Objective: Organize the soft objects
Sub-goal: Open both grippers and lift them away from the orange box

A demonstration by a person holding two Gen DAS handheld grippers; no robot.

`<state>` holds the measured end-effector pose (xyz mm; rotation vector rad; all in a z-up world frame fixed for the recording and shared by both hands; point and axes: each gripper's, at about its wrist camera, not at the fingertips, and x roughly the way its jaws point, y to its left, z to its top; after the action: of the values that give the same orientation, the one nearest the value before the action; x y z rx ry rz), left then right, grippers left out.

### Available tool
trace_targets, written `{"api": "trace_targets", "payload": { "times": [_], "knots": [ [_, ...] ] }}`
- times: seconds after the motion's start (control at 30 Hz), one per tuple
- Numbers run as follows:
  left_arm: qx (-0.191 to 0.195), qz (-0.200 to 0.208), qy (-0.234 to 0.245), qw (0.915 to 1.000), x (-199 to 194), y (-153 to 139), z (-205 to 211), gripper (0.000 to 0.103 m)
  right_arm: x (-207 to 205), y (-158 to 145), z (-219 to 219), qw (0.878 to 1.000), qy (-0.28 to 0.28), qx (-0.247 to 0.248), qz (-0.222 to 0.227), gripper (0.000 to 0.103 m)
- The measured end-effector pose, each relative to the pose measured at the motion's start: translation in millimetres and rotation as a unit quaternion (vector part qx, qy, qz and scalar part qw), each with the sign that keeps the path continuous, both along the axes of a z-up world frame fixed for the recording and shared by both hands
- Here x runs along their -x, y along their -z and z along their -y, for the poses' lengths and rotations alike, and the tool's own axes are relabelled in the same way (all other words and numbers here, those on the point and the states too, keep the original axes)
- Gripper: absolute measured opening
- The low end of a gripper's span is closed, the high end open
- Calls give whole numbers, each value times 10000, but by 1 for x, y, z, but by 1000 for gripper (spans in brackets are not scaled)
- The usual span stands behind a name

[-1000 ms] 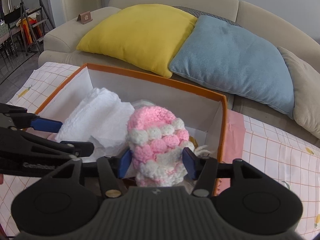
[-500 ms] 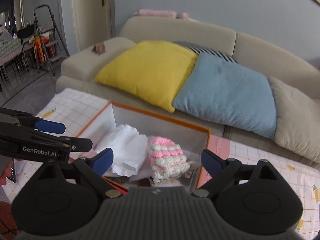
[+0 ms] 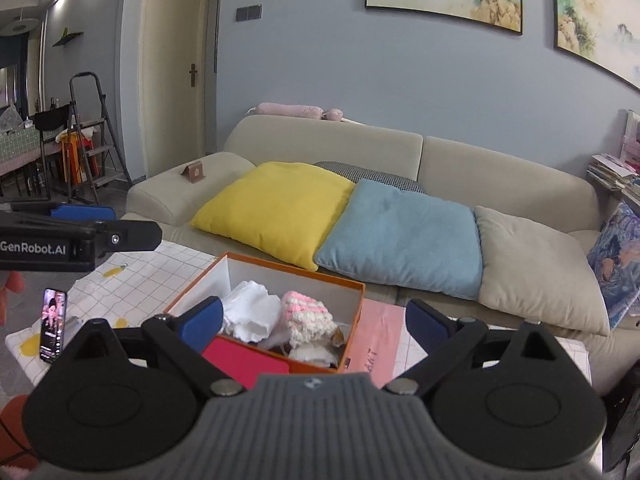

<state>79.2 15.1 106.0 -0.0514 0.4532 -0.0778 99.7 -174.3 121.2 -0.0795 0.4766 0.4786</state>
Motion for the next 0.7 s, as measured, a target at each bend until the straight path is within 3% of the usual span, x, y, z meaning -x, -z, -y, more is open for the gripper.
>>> {"api": "trace_targets", "payload": {
  "times": [0.23, 0.47, 0.7],
  "knots": [
    [110, -493, 85, 9987, 28, 34, 23, 90, 54, 25, 31, 9971, 736, -128, -166, 100],
    [44, -851, -148, 9962, 52, 82, 27, 90, 86, 80, 40, 9827, 1853, 16, -67, 100],
    [119, -1107, -145, 9937, 66, 105, 25, 90, 86, 122, 30, 9787, 1923, 145, -700, 100]
  ]
}}
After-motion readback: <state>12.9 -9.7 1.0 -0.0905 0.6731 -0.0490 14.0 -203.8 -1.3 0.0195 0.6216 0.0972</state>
